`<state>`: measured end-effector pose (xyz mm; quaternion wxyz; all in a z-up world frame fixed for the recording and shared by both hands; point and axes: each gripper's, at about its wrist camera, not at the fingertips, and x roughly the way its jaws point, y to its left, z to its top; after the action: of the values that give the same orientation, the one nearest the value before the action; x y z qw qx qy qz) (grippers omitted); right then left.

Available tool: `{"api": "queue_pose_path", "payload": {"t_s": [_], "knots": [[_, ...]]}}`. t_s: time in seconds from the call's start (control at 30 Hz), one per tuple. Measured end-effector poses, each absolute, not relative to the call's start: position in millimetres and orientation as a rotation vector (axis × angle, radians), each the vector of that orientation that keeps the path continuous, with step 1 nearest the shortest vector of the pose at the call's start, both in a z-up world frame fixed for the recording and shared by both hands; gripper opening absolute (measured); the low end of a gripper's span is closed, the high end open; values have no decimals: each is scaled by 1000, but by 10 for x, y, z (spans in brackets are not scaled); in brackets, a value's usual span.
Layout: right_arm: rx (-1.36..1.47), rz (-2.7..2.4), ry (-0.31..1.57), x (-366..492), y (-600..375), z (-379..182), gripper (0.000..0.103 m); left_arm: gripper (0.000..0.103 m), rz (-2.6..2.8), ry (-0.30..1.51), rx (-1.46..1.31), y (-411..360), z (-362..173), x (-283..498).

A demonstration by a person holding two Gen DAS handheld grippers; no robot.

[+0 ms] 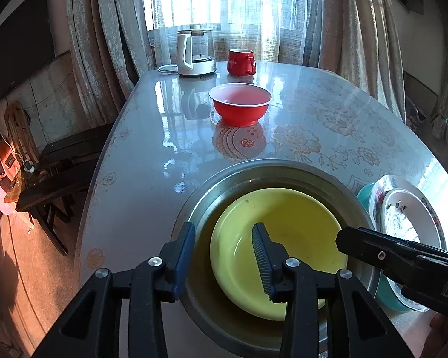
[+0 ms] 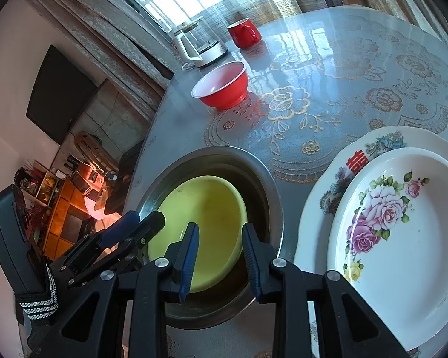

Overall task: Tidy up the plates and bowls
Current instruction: 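Lower the yellow bowl into the steel bowl and open both grippers, then move both grippers to the red bowl and grasp its rim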

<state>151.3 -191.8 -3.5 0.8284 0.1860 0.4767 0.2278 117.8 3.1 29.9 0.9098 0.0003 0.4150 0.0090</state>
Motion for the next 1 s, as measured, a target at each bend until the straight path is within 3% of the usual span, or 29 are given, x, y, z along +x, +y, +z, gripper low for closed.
{"api": "queue_pose_path", "payload": {"t_s": [0.17,1.0], "knots": [[400,482,1010,1520,-1928,-37,30,54,26,848,-10,37,324,1149],[389,417,969,1881,-2078,157,31,78,71,873,-175,553,431,1470]]}}
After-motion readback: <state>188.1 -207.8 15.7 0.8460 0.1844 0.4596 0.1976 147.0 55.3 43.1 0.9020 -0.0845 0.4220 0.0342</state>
